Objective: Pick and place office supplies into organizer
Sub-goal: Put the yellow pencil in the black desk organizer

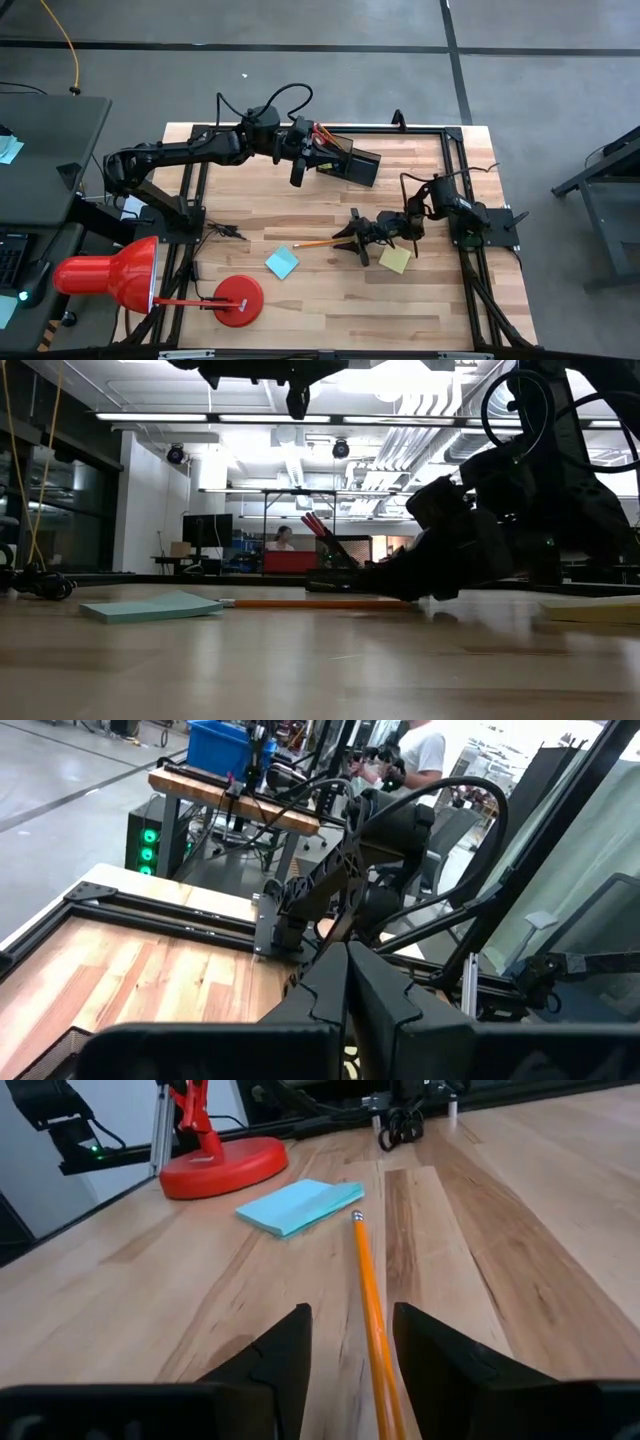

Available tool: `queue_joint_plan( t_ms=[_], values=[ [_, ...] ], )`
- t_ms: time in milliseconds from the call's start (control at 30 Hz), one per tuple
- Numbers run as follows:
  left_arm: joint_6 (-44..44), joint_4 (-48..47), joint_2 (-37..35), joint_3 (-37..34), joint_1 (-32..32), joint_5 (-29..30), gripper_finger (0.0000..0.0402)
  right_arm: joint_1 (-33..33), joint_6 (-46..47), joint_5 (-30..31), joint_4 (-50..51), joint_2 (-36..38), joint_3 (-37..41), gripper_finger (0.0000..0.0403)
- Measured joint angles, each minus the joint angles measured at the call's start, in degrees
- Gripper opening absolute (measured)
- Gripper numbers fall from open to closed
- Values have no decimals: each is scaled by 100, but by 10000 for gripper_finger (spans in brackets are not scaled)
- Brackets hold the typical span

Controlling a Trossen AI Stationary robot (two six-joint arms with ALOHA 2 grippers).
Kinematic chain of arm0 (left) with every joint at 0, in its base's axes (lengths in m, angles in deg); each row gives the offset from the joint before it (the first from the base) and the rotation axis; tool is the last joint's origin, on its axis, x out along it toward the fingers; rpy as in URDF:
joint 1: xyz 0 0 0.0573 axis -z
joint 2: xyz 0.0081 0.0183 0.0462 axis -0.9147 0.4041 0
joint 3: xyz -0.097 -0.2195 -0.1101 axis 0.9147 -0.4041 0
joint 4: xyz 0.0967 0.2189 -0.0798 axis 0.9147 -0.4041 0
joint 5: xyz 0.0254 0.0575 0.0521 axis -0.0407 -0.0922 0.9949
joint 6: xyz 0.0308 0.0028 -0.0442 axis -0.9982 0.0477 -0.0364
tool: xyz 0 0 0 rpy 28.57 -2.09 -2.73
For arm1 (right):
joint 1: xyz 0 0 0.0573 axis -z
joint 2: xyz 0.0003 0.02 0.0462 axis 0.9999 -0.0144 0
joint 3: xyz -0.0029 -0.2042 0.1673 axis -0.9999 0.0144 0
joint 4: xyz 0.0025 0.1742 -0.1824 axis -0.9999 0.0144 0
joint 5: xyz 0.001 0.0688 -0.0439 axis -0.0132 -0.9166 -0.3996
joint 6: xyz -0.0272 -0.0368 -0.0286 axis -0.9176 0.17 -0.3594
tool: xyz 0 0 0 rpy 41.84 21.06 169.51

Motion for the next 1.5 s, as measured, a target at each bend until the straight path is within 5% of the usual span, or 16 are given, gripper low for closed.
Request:
queue_joint_plan(
  t_ms=[267,400,567,667,1500],
  values=[
    [-28,-7,0,0,-5,-25,2,9,205,-139,16,78,7,138],
    [-69,-7,0,0,-13,-26,1,-22,160,-315,1087,673,106,138],
    [-128,-7,0,1,-13,-26,3,-86,323,-81,830,1358,229,137],
    [-160,-6,0,0,-13,-20,1,-15,343,62,1810,1678,195,132],
    [-177,7,0,2,-11,43,5,-44,-692,623,2929,1720,177,114]
  ],
)
